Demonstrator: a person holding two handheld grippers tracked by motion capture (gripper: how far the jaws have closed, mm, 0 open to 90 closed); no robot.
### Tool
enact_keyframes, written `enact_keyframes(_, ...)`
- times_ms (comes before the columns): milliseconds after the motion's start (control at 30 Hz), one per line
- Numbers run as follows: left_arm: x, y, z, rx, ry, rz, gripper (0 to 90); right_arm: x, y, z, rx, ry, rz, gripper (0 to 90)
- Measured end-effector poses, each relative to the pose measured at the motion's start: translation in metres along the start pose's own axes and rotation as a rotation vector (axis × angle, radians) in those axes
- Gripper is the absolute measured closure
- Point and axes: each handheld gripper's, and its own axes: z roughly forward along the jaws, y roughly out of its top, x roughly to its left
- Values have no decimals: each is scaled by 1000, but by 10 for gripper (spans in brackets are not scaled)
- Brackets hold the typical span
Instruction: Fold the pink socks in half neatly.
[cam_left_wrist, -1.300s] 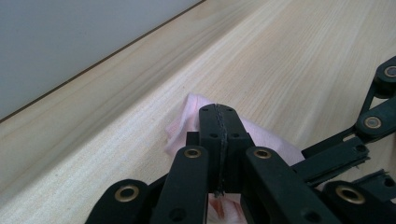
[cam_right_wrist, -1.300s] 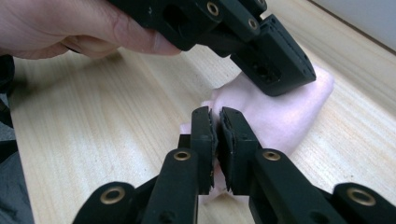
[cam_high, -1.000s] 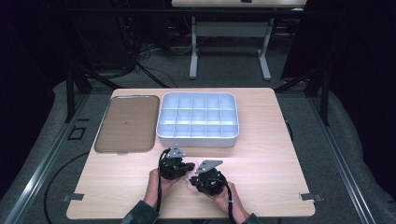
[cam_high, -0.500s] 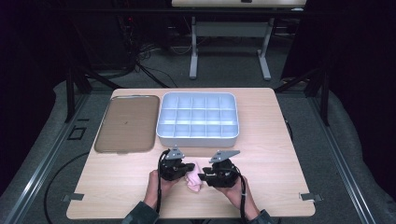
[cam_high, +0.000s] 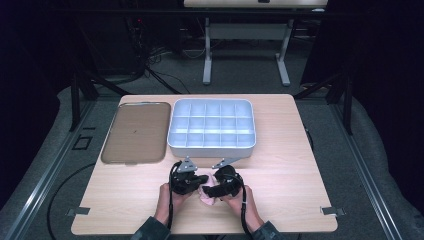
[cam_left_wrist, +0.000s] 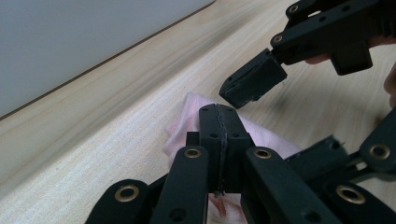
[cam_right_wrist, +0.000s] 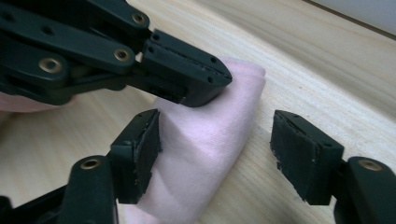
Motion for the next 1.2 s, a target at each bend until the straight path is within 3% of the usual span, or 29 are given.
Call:
enact_keyframes(100,0,-1,0,-9,0,11,896,3,2,1,25,-20,-13,329)
enact_keyframes(200,1,-3,-2,-22,-6,16,877,3,3,2,34,-7,-11,355)
enact_keyframes(267,4,-4,-3,-35,-40,-10,814,0,5,2,48,6,-18,361)
enact_keyframes(367,7,-3,-6,-30,-55,-28,748,1,7,3,58,15,-28,398)
enact_keyframes(433,9,-2,-10,-21,-32,-21,663,2,9,3,67,16,-39,413)
enact_keyframes(600,15,-8,-24,-34,167,-53,394,0,10,4,74,35,-23,428)
enact_keyframes(733,23,-20,-39,-23,247,-89,277,0,11,4,85,40,-23,442)
enact_keyframes(900,27,-38,-52,9,299,-90,257,0,10,4,76,43,-18,442)
enact_keyframes(933,28,-41,-54,16,310,-89,250,0,11,3,96,40,-32,442)
enact_keyframes(967,29,-43,-55,22,315,-90,248,0,11,4,77,43,-21,443)
enact_keyframes(1200,36,-52,-59,18,317,-111,203,-3,8,4,62,80,-27,497)
